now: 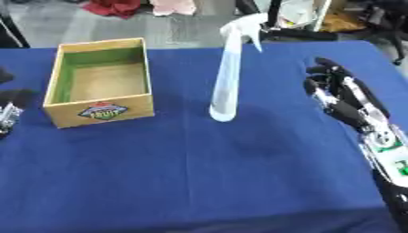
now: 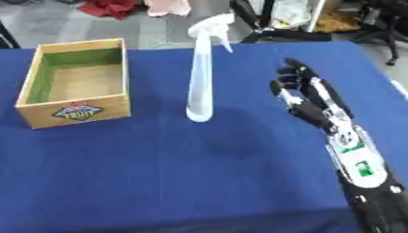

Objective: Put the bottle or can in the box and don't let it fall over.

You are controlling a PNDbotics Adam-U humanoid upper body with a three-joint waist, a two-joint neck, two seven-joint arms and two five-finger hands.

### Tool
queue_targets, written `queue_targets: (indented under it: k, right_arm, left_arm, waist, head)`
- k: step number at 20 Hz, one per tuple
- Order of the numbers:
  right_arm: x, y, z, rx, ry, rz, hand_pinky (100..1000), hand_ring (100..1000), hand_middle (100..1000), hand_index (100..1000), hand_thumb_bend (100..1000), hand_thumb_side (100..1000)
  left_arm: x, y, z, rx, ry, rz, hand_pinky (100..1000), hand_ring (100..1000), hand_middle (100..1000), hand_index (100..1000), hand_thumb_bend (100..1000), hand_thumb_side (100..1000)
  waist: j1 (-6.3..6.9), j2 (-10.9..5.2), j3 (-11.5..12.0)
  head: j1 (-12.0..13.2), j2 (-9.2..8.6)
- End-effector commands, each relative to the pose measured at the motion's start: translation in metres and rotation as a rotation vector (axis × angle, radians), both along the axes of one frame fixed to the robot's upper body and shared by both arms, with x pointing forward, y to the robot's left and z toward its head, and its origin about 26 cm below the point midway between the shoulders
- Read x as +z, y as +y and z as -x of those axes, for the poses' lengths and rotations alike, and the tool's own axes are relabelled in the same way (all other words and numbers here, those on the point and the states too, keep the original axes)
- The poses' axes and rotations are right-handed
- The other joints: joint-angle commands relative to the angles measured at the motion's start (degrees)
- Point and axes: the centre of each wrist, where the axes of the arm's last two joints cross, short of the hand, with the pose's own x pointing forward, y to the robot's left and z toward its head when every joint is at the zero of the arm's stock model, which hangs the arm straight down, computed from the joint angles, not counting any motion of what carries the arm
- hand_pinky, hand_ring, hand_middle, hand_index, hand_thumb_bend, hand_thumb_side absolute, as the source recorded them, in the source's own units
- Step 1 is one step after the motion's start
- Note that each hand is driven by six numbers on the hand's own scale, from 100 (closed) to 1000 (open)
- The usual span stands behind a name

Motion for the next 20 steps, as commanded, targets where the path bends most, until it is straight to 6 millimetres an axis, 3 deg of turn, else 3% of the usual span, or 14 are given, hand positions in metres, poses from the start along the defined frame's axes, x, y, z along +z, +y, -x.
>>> queue_targets:
  k: [1, 8, 20]
  right_arm:
    - [0.009, 0.013, -0.013, 0.051, -0.005, 0.044, 838, 821, 812, 970, 327, 566]
    - [0.004, 0.053, -0.034, 0.124, 0.012, 0.078, 850, 839, 843, 983, 337, 569]
    - [-0.020, 0.088, -0.041, 0.115, 0.013, 0.128, 874, 875, 886, 998, 368, 590]
  left_arm:
    - [0.009, -0.002, 0.000, -0.019, -0.030, -0.009, 845, 772, 850, 950, 665, 637]
    - [0.008, -0.005, -0.001, -0.029, -0.029, -0.004, 845, 771, 851, 951, 666, 637]
    - [0.008, -0.006, -0.002, -0.040, -0.028, 0.000, 845, 771, 851, 951, 669, 637]
  waist:
    - [0.16, -1.03, 0.3]
    - [0.51, -1.00, 1.4]
    - [0.83, -1.06, 2.8]
  head:
    - [-0.5, 0.31]
    - [-1.4, 0.31]
    - [-2.0, 0.31]
